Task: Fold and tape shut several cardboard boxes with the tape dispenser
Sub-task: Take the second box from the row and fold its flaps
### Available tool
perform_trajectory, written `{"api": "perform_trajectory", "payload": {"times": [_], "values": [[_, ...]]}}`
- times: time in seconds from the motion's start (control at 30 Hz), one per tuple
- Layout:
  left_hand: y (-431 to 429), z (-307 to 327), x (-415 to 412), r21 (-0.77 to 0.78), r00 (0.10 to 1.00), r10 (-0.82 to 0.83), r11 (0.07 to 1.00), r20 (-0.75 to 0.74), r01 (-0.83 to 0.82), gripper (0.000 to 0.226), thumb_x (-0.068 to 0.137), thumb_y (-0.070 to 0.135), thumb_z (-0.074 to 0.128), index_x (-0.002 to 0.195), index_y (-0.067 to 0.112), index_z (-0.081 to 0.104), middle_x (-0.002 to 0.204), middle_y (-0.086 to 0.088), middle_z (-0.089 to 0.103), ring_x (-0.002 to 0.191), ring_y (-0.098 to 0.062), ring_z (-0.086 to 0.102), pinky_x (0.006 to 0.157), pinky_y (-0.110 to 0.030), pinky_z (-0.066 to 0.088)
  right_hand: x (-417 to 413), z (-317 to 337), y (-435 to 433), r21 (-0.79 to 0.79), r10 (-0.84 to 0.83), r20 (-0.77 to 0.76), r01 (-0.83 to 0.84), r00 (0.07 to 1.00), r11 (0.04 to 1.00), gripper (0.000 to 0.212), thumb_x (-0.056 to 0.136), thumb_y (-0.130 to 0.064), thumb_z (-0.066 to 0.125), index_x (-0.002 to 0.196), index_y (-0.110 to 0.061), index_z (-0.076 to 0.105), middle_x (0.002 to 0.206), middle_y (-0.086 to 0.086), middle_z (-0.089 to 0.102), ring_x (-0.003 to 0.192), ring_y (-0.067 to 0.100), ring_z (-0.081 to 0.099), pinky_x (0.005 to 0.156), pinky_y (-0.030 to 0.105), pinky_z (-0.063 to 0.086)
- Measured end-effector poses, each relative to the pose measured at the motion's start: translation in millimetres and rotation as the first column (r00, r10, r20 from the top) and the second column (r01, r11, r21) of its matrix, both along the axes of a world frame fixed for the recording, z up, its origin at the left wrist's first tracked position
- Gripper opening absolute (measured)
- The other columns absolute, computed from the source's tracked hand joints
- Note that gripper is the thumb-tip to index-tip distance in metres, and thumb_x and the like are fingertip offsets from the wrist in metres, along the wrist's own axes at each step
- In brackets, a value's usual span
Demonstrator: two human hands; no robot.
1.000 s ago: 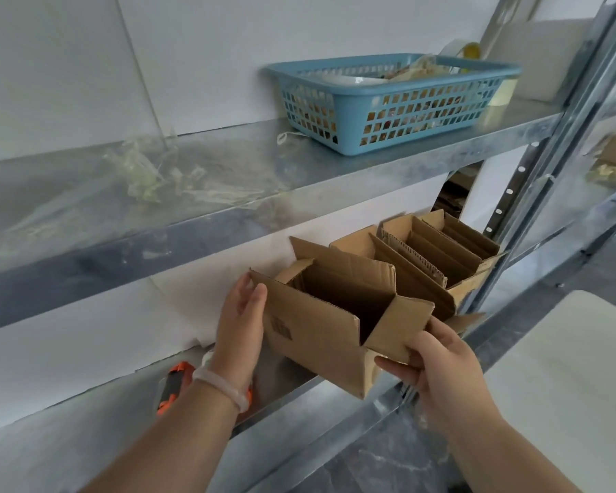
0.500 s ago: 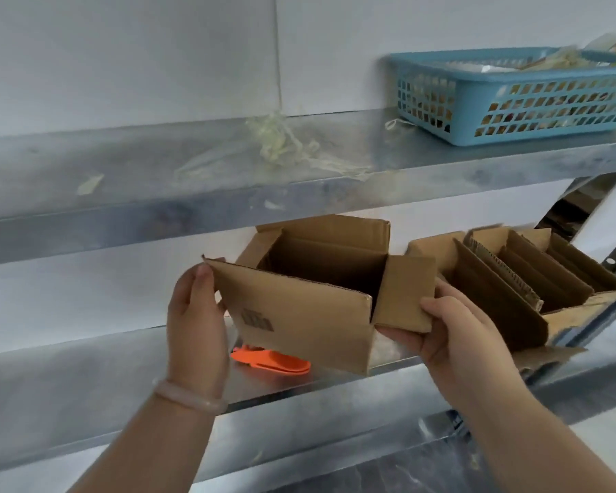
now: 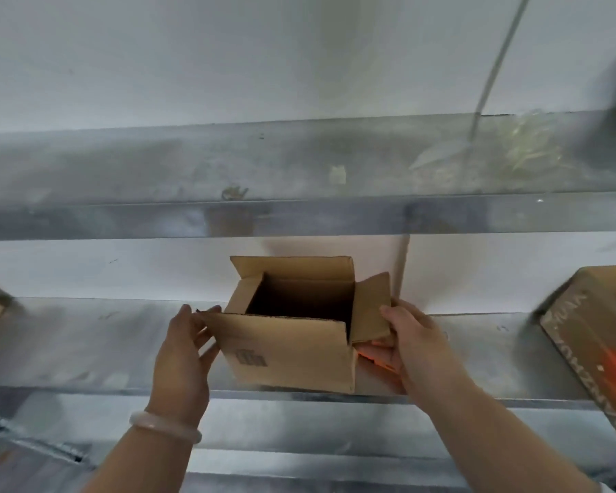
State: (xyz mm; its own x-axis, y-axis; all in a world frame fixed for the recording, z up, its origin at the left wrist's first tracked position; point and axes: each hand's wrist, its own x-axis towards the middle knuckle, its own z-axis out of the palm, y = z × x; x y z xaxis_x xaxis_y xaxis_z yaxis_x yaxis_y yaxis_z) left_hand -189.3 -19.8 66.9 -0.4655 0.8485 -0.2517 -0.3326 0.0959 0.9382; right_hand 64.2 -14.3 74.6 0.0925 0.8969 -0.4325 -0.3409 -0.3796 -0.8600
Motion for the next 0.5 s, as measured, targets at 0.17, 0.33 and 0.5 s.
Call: {"api": "perform_trajectory", "payload": {"times": [0.17, 0.33, 0.5], "values": [[9, -23, -47, -0.128, 0.976, -0.185, 0.977, -0.118, 0.170, 0.021, 0.100, 0.021, 0.049, 0.100, 0.011, 0.067, 0.106, -0.010, 0.070, 0.107, -0.027, 0.063, 0.100, -0.045, 0.048, -46, -14, 14, 0.004, 0.080, 0.213, -0.083, 0.974, 0.997, 0.013, 0.101, -0.029, 0.051, 0.106, -0.037, 0.059, 0.102, -0.004, 0.065, 0.093, 0.019, 0.067, 0.075, 0.032, 0.059], [18, -17, -73, -0.284, 0.847, -0.467, 0.873, -0.255, 0.396, 0.021, 0.095, 0.037, 0.057, 0.113, 0.028, 0.064, 0.113, 0.003, 0.067, 0.107, -0.016, 0.062, 0.099, -0.044, 0.049, -65, -28, 14, 0.053, 0.027, 0.361, -0.050, 0.932, 0.997, 0.020, 0.100, -0.026, 0.053, 0.087, -0.040, 0.059, 0.092, -0.009, 0.066, 0.092, 0.018, 0.066, 0.085, 0.037, 0.057], [53, -3, -87, -0.508, 0.614, -0.702, 0.700, -0.360, 0.502, 0.050, 0.085, 0.060, 0.059, 0.129, 0.036, 0.051, 0.126, 0.009, 0.058, 0.114, -0.016, 0.056, 0.091, -0.039, 0.053, -68, -35, 18, 0.072, -0.008, 0.412, -0.024, 0.911, 0.997, 0.008, 0.098, -0.034, 0.054, 0.102, -0.040, 0.057, 0.097, -0.014, 0.062, 0.095, 0.012, 0.063, 0.084, 0.033, 0.057]]}}
